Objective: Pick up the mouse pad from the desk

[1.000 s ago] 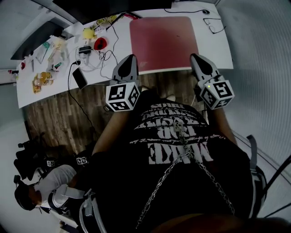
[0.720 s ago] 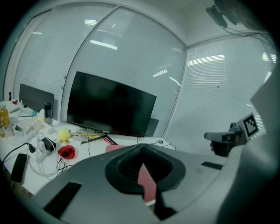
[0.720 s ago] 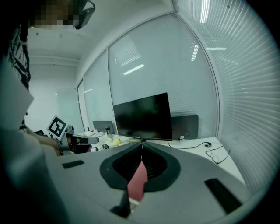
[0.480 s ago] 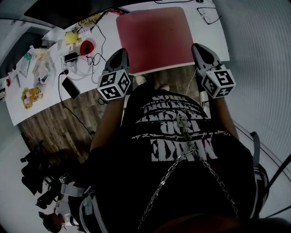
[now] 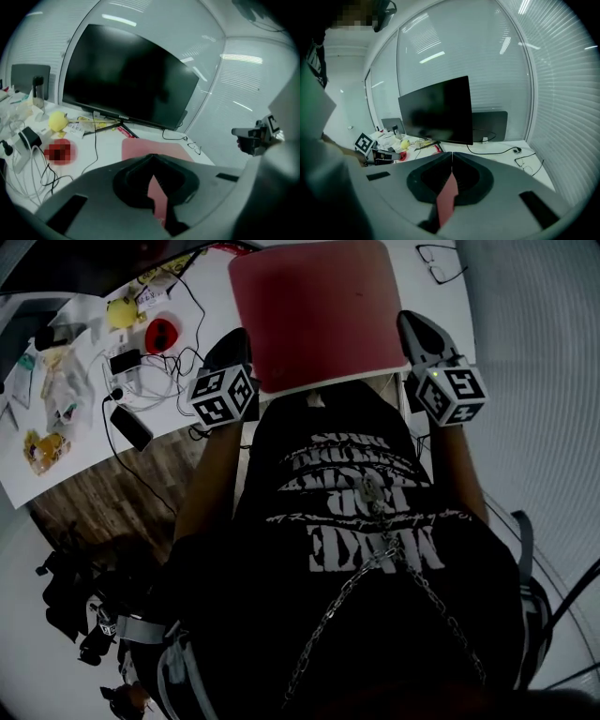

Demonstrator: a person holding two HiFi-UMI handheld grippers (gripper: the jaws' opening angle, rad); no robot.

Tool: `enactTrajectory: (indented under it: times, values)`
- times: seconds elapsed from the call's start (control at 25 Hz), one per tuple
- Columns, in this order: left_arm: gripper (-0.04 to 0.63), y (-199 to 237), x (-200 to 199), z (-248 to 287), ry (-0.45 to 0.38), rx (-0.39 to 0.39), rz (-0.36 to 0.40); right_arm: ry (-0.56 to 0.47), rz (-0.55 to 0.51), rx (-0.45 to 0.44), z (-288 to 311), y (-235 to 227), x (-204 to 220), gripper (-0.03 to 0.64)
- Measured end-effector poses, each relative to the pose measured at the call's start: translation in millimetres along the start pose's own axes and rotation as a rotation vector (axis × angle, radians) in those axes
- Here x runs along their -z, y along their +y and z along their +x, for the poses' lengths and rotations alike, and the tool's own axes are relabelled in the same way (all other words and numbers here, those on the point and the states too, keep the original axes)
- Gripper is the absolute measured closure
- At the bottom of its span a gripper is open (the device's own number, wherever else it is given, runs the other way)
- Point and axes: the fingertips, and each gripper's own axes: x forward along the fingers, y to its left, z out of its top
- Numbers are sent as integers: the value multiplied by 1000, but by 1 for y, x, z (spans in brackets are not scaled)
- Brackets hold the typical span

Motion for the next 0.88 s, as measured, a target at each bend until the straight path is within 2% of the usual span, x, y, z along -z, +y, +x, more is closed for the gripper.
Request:
enactTrajectory:
  times: [0.12,0.28,0.44,0.56,0.72,0.88]
  values:
    - [589,21,29,15,66,-45,-61,81,11,-8,21,-21,26,617]
    - [589,47,49,40,100,-146,-98,189,7,-22,60,-64,61,615]
    - [569,58,72,62,169,-199,-119,319,-23,-34,90,-111,108,613]
    - [488,59,88,77,241,-226,-111,426,-26,-40,107,-142,144,508]
    - [440,68,101,94,319,-306,-48,567,-15,-22,124,-175,191,464]
    - [371,75,116,103,405,-355,-41,664,64,-62,137,-180,223,390]
